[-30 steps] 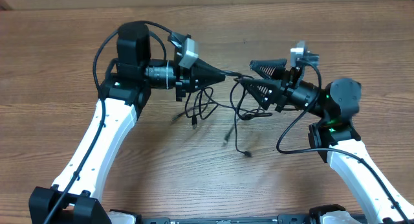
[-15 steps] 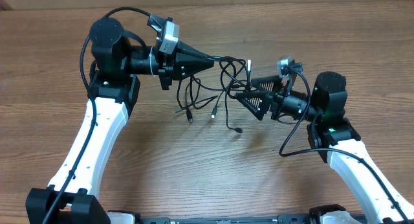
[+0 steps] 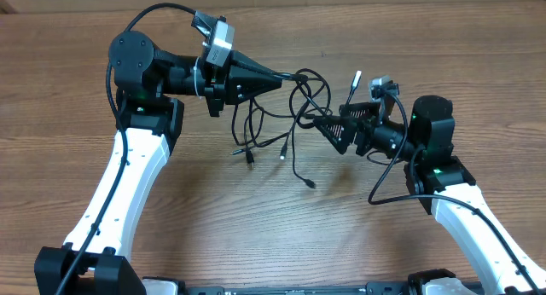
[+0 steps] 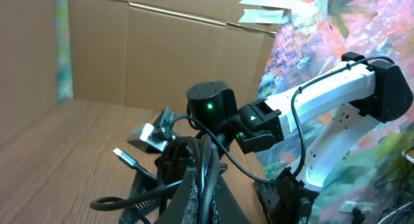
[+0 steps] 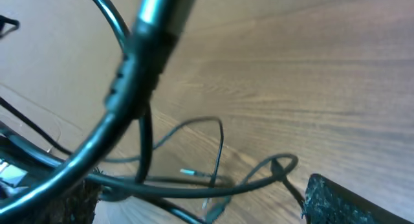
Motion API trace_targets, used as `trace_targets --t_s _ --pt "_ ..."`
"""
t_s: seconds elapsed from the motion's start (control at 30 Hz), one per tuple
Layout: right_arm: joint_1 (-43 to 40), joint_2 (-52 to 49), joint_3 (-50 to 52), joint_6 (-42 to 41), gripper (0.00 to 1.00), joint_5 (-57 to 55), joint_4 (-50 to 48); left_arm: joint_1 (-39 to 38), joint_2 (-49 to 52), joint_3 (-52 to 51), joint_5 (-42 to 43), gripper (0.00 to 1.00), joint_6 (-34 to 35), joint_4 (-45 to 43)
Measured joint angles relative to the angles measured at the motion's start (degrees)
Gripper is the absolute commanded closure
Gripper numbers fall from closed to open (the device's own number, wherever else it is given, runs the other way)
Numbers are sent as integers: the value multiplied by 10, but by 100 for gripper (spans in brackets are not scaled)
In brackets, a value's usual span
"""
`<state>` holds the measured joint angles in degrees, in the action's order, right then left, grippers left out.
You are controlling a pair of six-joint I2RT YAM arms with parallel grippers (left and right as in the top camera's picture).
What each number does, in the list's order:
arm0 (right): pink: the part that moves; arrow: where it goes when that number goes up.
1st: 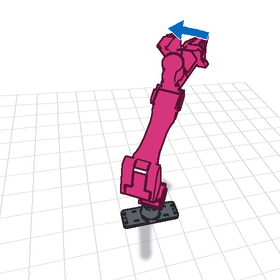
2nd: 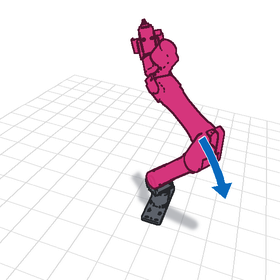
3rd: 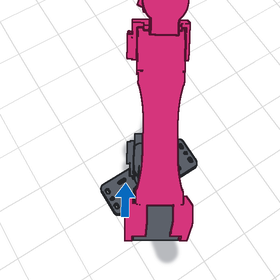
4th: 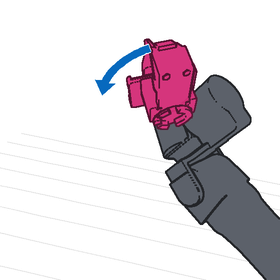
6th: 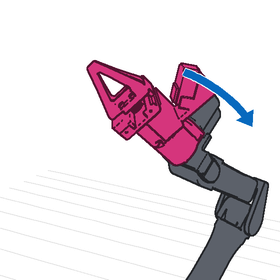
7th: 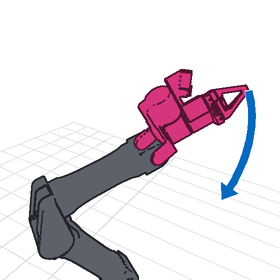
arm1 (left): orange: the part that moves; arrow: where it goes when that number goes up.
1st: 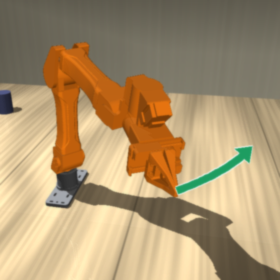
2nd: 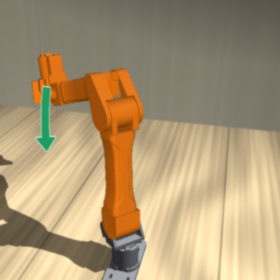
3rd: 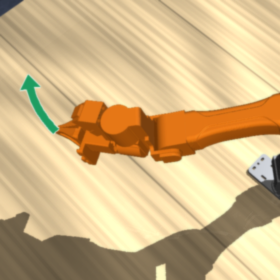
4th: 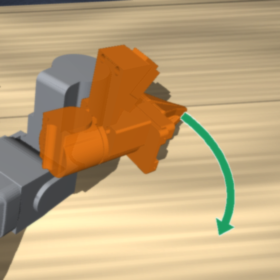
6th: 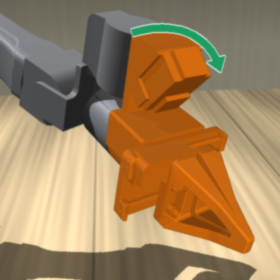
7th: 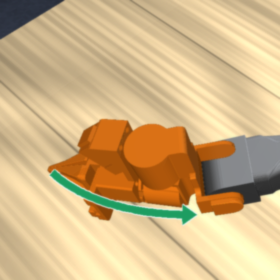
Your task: Untangle cables
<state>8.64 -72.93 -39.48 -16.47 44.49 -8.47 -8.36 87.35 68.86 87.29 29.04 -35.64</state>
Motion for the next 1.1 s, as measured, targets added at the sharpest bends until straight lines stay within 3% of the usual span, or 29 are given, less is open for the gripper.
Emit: trace_targets --t_s 0.23,0.37,1.1 --pt "0 0 0 -22 0 -4 -87 0 0 0 6 96 9 0" --pt "0 0 0 -26 0 -16 -88 0 0 0 6 96 16 0" --pt "0 0 0 26 0 -217 169 0 0 0 9 96 37 -4"
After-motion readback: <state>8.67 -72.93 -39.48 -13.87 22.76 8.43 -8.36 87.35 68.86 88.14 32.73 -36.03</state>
